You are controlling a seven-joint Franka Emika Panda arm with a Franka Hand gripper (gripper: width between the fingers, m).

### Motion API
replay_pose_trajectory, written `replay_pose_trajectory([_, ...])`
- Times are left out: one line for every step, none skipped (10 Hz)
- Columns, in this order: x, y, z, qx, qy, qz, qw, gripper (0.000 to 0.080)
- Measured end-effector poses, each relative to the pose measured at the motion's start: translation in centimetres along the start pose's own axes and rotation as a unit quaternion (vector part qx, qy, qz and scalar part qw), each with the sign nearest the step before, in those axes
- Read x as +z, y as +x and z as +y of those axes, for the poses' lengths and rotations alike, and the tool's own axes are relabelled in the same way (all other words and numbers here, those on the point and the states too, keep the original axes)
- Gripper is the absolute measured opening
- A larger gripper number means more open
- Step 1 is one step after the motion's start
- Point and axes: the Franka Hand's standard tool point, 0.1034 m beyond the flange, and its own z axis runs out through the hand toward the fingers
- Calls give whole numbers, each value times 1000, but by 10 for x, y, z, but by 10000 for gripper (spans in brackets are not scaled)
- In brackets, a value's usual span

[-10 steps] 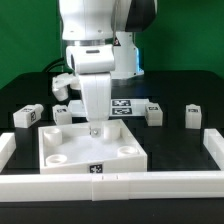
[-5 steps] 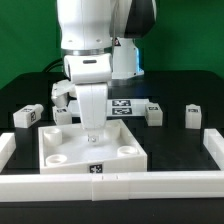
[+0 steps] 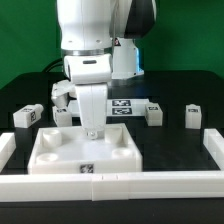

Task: Assemble one leg

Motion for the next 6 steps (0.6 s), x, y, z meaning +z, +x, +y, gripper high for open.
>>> replay_pose_trajectory([0,0,0,0,0,0,1000,60])
replay_pose_trajectory([0,0,0,0,0,0,1000,60])
replay_pose_trajectory([0,0,0,0,0,0,1000,60])
replay_pose_trajectory([0,0,0,0,0,0,1000,60])
replay_pose_trajectory([0,0,0,0,0,0,1000,60])
replay_pose_trajectory([0,0,0,0,0,0,1000,60])
